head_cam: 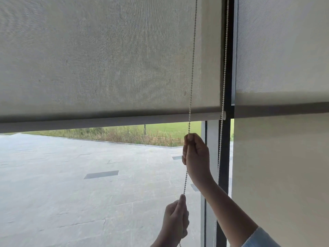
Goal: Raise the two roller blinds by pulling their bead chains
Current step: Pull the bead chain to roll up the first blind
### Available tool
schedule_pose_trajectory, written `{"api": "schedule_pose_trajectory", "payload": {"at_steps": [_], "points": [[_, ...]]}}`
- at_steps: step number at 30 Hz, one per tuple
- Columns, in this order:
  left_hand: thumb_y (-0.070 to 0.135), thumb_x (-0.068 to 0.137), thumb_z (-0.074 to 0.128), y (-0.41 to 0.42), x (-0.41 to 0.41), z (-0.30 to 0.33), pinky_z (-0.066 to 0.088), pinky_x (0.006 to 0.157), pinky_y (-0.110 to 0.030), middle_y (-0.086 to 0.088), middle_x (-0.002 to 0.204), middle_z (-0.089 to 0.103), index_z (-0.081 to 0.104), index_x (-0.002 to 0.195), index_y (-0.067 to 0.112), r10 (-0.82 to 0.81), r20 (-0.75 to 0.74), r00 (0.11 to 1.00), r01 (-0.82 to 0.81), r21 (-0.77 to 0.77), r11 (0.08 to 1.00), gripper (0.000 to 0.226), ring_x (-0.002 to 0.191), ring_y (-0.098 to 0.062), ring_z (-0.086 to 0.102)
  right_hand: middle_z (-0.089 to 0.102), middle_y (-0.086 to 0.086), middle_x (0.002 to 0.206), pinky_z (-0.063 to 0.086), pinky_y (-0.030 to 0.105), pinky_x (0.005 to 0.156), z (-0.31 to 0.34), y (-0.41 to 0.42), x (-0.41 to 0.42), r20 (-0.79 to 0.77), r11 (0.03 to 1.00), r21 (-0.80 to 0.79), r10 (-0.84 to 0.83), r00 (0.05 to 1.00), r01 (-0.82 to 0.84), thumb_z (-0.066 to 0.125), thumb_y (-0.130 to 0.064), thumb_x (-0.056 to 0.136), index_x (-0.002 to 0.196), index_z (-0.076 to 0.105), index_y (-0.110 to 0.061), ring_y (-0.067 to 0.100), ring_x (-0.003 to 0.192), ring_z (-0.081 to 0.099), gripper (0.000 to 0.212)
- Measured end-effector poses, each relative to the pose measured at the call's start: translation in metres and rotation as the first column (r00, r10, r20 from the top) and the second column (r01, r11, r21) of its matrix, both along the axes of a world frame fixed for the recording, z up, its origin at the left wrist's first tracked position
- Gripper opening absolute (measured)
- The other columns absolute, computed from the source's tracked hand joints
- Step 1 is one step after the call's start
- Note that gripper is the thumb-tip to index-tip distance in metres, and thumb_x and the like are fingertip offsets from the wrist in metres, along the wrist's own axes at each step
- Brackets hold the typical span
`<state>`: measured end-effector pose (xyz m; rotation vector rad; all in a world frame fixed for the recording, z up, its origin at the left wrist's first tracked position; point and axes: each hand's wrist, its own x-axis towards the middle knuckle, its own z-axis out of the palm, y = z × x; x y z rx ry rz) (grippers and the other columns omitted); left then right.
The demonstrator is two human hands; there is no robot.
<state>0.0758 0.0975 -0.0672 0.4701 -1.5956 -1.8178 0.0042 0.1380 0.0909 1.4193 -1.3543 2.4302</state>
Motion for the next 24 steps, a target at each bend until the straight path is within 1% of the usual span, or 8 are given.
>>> {"api": "schedule_pose_trajectory", "payload": {"at_steps": [4,11,14,18,19,21,23,24], "points": [[0.041,0.104,0.045,0.002,0.001,-0.004,0.016,0.046,-0.01,-0.002,0.045,0.03,0.035,0.052,0.023,-0.005,0.006,1.0,0.005,0.003,1.0,0.056,0.033,-0.008,0.023,0.037,0.0,0.055,0.023,0.021,0.047,-0.005,-0.001,0.0,0.006,1.0,0.011,-0.025,1.0,0.025,0.036,0.004,0.104,0.073,0.048,-0.013,0.005,0.044,0.027,0.037],[0.041,0.104,0.046,0.006,0.002,-0.001,0.015,0.047,-0.011,-0.002,0.045,0.03,0.034,0.052,0.022,0.002,0.016,1.0,-0.002,0.028,1.0,0.056,0.034,-0.008,0.022,0.038,-0.01,0.053,0.024,0.022,0.049,-0.007,0.0,-0.001,-0.002,0.999,0.02,-0.038,0.999,0.038,0.037,0.0,0.105,0.073,0.048,-0.016,0.003,0.045,0.028,0.038],[0.042,0.103,0.046,0.004,0.0,0.0,0.014,0.046,-0.012,-0.001,0.045,0.029,0.034,0.051,0.023,0.0,0.01,1.0,0.0,0.007,1.0,0.056,0.034,-0.009,0.021,0.038,-0.005,0.055,0.024,0.024,0.051,-0.003,0.0,-0.002,-0.009,0.999,0.022,-0.043,0.999,0.043,0.037,0.0,0.105,0.073,0.047,-0.016,0.007,0.046,0.028,0.037],[0.055,0.092,0.051,0.0,-0.002,0.01,0.027,0.041,-0.021,-0.002,0.041,0.04,0.044,0.046,0.02,0.045,0.033,0.998,-0.04,-0.12,0.992,0.058,0.035,-0.015,0.033,0.05,-0.002,0.059,0.034,0.03,0.048,0.002,0.001,-0.003,-0.046,0.992,0.07,-0.106,0.993,0.109,0.039,-0.006,0.107,0.088,0.059,-0.013,0.01,0.047,0.04,0.028],[0.058,0.092,0.053,-0.003,0.0,0.014,0.032,0.044,-0.023,-0.002,0.042,0.045,0.049,0.048,0.018,0.058,0.043,0.997,-0.051,-0.155,0.987,0.06,0.039,-0.015,0.039,0.061,0.002,0.07,0.046,0.034,0.053,0.003,0.001,-0.001,-0.099,0.981,0.088,-0.167,0.981,0.175,0.041,-0.008,0.107,0.102,0.063,-0.013,0.012,0.056,0.053,0.023],[0.059,0.092,0.047,-0.01,0.01,0.021,0.04,0.056,-0.022,0.0,0.056,0.064,0.067,0.061,0.016,0.105,0.087,0.991,-0.081,-0.244,0.966,0.057,0.056,-0.013,0.057,0.068,0.008,0.116,0.056,0.038,0.09,-0.002,-0.003,0.003,-0.196,0.933,0.111,-0.318,0.928,0.343,0.043,-0.012,0.106,0.133,0.055,-0.013,0.017,0.1,0.066,0.029],[0.056,0.099,0.041,-0.024,0.025,0.028,0.045,0.077,-0.015,0.007,0.097,0.078,0.076,0.094,0.025,0.231,0.164,0.959,-0.157,-0.371,0.915,0.047,0.094,-0.006,0.069,0.052,0.01,0.148,0.037,0.036,0.116,-0.008,-0.009,0.009,-0.281,0.859,0.032,-0.484,0.829,0.512,0.044,-0.017,0.104,0.147,0.042,-0.009,0.021,0.135,0.05,0.044],[0.051,0.101,0.039,-0.035,0.035,0.032,0.041,0.091,-0.01,0.009,0.122,0.073,0.072,0.113,0.029,0.333,0.174,0.927,-0.216,-0.477,0.852,0.041,0.115,-0.002,0.062,0.047,0.01,0.154,0.027,0.033,0.122,-0.01,-0.013,0.012,-0.325,0.826,-0.032,-0.541,0.776,0.562,0.044,-0.019,0.103,0.149,0.041,-0.007,0.021,0.143,0.043,0.048]]}}
